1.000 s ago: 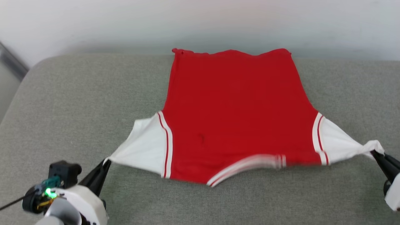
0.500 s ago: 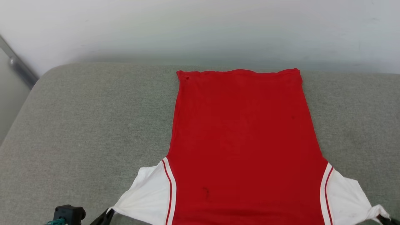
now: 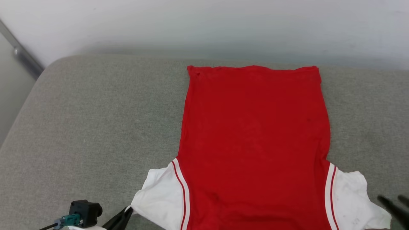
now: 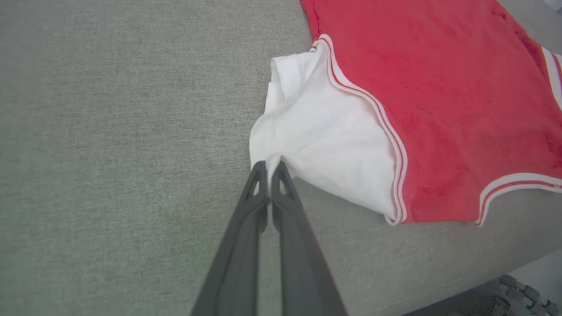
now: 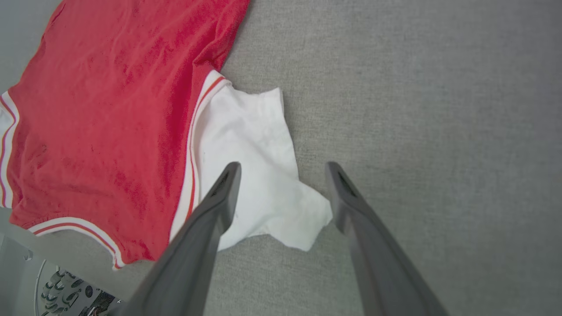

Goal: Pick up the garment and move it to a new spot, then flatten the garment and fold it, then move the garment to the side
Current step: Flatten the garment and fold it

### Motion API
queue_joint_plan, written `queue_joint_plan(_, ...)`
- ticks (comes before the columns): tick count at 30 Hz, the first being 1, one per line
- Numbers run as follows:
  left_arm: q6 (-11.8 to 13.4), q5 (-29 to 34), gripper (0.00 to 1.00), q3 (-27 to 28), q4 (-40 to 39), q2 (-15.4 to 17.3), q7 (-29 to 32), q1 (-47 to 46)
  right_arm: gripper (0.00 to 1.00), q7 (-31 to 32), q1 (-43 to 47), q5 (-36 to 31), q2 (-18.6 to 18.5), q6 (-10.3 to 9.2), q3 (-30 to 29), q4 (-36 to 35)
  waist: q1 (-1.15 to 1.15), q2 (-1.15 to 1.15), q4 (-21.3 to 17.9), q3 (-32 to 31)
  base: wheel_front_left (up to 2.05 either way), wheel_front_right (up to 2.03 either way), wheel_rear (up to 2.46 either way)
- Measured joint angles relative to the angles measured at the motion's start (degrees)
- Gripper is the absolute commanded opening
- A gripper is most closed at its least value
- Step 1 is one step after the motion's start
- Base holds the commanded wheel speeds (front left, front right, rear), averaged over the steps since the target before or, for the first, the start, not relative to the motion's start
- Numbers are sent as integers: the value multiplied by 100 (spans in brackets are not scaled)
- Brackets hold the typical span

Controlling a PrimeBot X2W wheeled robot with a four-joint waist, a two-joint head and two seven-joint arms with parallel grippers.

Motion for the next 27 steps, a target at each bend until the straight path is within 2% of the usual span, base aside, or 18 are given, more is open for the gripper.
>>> queue_joint_plan(6,56,-142,0,-23,-755,60,283,-5,100,441,-966,-278,12,0,-444,-390,0,0,120,336,0,0,0)
queue_joint_plan(10,156,-113,0,30,-1306,90,359,-95,100,1085,-1928,-297,420,0,-791,-226,1,0,265,687,0,0,0)
queue_joint_plan(12,171,-40,0,14,-1537,103,383,-174,100,1506,-2473,-633,414,-1,-892,-54,1,0,361,881,0,0,0)
queue_joint_plan(13,151,88,0,-98,-1744,91,455,-328,100,2164,-3322,-1139,424,0,-1014,254,1,0,533,1178,0,0,0)
queue_joint_plan(19,44,282,0,-298,-2008,-58,538,-696,100,3565,-4918,-2176,583,-1,-1180,765,1,0,945,1748,0,0,0)
queue_joint_plan(23,-57,386,0,-406,-2064,-180,554,-920,100,4257,-5882,-2886,772,-1,-1377,1031,2,0,1258,2097,0,0,0)
queue_joint_plan(26,-104,428,0,-474,-2063,-270,533,-1047,100,4473,-6368,-3371,900,-1,-1532,1169,2,0,1486,2329,0,0,0)
queue_joint_plan(27,-163,522,0,-547,-2048,-350,520,-1166,100,4869,-6751,-3911,1062,-1,-1731,1371,2,0,1755,2581,0,0,0)
